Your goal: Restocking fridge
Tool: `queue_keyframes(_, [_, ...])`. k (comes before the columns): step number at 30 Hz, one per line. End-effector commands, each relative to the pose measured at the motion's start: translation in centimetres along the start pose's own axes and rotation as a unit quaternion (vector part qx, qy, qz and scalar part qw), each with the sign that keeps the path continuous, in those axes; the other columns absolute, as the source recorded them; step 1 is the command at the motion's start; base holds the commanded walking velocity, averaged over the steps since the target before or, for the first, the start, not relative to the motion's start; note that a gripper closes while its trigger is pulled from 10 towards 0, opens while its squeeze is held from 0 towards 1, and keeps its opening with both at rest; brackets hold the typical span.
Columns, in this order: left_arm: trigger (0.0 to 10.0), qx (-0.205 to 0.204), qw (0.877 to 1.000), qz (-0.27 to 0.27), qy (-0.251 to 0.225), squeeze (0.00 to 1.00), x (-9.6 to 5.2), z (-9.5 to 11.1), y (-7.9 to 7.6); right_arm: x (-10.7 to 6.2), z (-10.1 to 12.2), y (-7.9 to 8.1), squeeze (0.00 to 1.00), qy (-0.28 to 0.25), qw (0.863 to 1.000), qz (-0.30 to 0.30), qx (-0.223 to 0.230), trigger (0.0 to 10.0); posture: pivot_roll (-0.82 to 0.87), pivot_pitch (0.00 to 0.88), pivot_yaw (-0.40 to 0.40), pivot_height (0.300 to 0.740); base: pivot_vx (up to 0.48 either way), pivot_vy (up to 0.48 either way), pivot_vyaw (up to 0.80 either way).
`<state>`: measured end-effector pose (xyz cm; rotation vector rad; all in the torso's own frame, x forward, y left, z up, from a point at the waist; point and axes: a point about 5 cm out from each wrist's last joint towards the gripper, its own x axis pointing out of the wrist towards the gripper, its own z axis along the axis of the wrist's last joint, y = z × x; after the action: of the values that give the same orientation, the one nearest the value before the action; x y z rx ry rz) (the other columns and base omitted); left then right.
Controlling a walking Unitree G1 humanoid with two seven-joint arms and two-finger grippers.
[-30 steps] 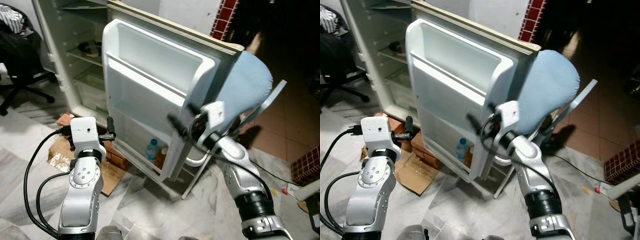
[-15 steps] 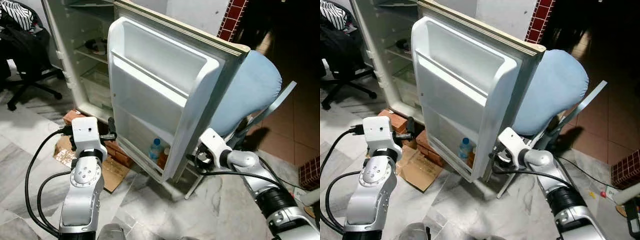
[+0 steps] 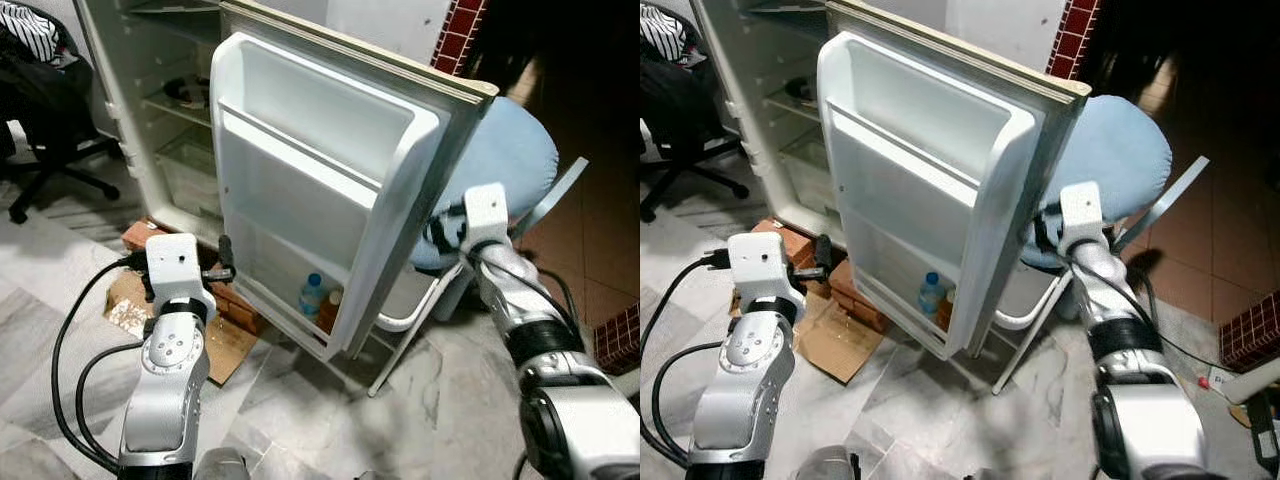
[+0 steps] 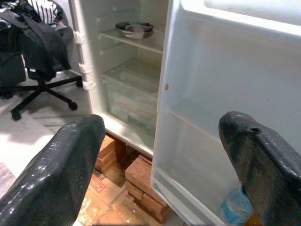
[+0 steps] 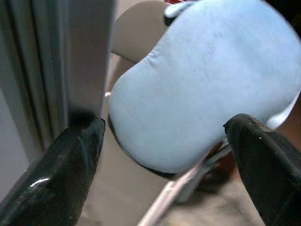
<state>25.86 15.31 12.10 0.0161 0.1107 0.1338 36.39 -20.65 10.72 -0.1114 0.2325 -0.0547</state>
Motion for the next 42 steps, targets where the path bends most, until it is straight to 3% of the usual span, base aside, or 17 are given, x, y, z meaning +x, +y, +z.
queue_keyframes(1, [10.0, 0.001, 1.000, -0.004, -0.003, 0.00, 0.1, 0.3, -0.3, 0.5, 3.1, 1.1, 0.00, -0.061, 0.997, 0.018, 0.036, 10.0, 0.12, 0.000, -0.077, 0.740, 0.000, 0.000, 0.00])
queue_keyframes(4, [10.0, 0.002, 1.000, -0.003, 0.020, 0.00, -0.1, -0.2, -0.3, 0.2, 4.5, 3.9, 0.00, -0.094, 0.985, 0.113, 0.095, 10.0, 0.12, 0.000, -0.081, 0.740, 0.000, 0.000, 0.00])
queue_keyframes(5, [10.0, 0.011, 0.997, -0.012, 0.071, 0.00, -0.2, -1.6, -0.3, -0.5, 5.0, 5.3, 0.00, -0.104, 0.965, 0.190, 0.146, 10.0, 0.12, 0.000, -0.082, 0.740, 0.000, 0.000, 0.00])
queue_keyframes(11, [10.0, 0.030, 0.991, -0.019, 0.132, 0.00, -0.4, -3.3, -0.5, -2.7, 4.0, 7.3, 0.00, -0.084, 0.918, 0.359, 0.148, 10.0, 0.11, 0.000, -0.081, 0.740, 0.000, 0.000, 0.00])
queue_keyframes(18, [10.0, 0.006, 0.979, -0.038, 0.198, 0.00, -1.5, -4.0, 0.0, -2.3, 1.4, 5.3, 0.00, -0.051, 0.940, 0.325, 0.087, 10.0, 0.11, 0.000, -0.076, 0.740, 0.000, 0.000, 0.00])
queue_keyframes(20, [10.0, -0.002, 0.967, -0.083, 0.243, 0.00, -2.9, -4.5, 0.1, -2.7, 0.2, 4.4, 0.00, -0.018, 0.932, 0.357, 0.056, 10.0, 0.12, 0.000, -0.078, 0.740, 0.000, 0.000, 0.00])
queue_keyframes(24, [10.0, -0.005, 0.960, -0.098, 0.262, 0.00, -4.0, -4.7, 0.3, -3.2, -0.8, 4.1, 0.00, 0.006, 0.922, 0.386, 0.019, 10.0, 0.13, 0.000, -0.081, 0.740, 0.000, 0.000, 0.00])
queue_keyframes(25, [10.0, -0.004, 0.958, -0.099, 0.270, 0.00, -4.6, -4.8, 0.5, -3.2, -1.5, 3.7, 0.00, 0.028, 0.922, 0.385, -0.020, 10.0, 0.14, 0.000, -0.081, 0.740, 0.000, 0.000, 0.00])
queue_keyframes(26, [10.0, -0.001, 0.957, -0.097, 0.274, 0.00, -5.2, -4.9, 0.8, -3.0, -2.1, 3.1, 0.00, 0.048, 0.925, 0.372, -0.057, 10.0, 0.15, 0.000, -0.082, 0.740, 0.000, 0.000, 0.00])
queue_keyframes(27, [10.0, -0.006, 0.958, -0.075, 0.276, 0.00, -6.0, -4.8, 1.6, -2.0, -2.5, 1.9, 0.00, 0.071, 0.942, 0.312, -0.103, 10.0, 0.16, 0.000, -0.086, 0.740, 0.000, 0.000, 0.00])
queue_keyframes(28, [10.0, -0.011, 0.960, -0.060, 0.274, 0.00, -6.1, -4.9, 2.0, -1.5, -2.0, 1.7, 0.00, 0.062, 0.952, 0.282, -0.102, 10.0, 0.17, 0.000, -0.089, 0.740, 0.000, 0.000, 0.00])
queue_keyframes(32, [10.0, -0.028, 0.961, -0.020, 0.275, 0.00, -6.5, -5.0, 3.1, 0.4, 2.3, 2.1, 0.00, -0.031, 0.986, 0.160, -0.039, 10.0, 0.18, 0.000, -0.095, 0.740, 0.000, 0.000, 0.00])
queue_keyframes(35, [10.0, -0.022, 0.960, -0.027, 0.278, 0.00, -6.3, -5.0, 2.9, 0.9, 5.5, 3.4, 0.00, -0.096, 0.986, 0.123, 0.054, 10.0, 0.19, 0.000, -0.101, 0.740, 0.000, 0.000, 0.00])
queue_keyframes(38, [10.0, -0.011, 0.958, -0.034, 0.284, 0.00, -6.1, -5.0, 2.7, 0.5, 8.4, 6.3, 0.00, -0.150, 0.962, 0.177, 0.143, 10.0, 0.20, 0.000, -0.105, 0.740, 0.000, 0.000, 0.00])
queue_keyframes(40, [10.0, -0.011, 0.958, -0.035, 0.285, 0.00, -6.1, -5.1, 2.7, 0.2, 8.9, 7.1, 0.00, -0.155, 0.951, 0.211, 0.164, 10.0, 0.20, 0.000, -0.105, 0.740, 0.000, 0.000, 0.00])
queue_keyframes(41, [10.0, -0.010, 0.958, -0.036, 0.286, 0.00, -6.1, -5.1, 2.7, -0.6, 9.8, 8.8, 0.00, -0.162, 0.919, 0.298, 0.199, 10.0, 0.20, 0.000, -0.107, 0.740, 0.000, 0.000, 0.00])
queue_keyframes(42, [10.0, -0.010, 0.958, -0.036, 0.286, 0.00, -6.1, -5.1, 2.7, -0.6, 9.8, 8.8, 0.00, -0.162, 0.919, 0.298, 0.199, 10.0, 0.20, 0.000, -0.107, 0.740, 0.000, 0.000, 0.00])
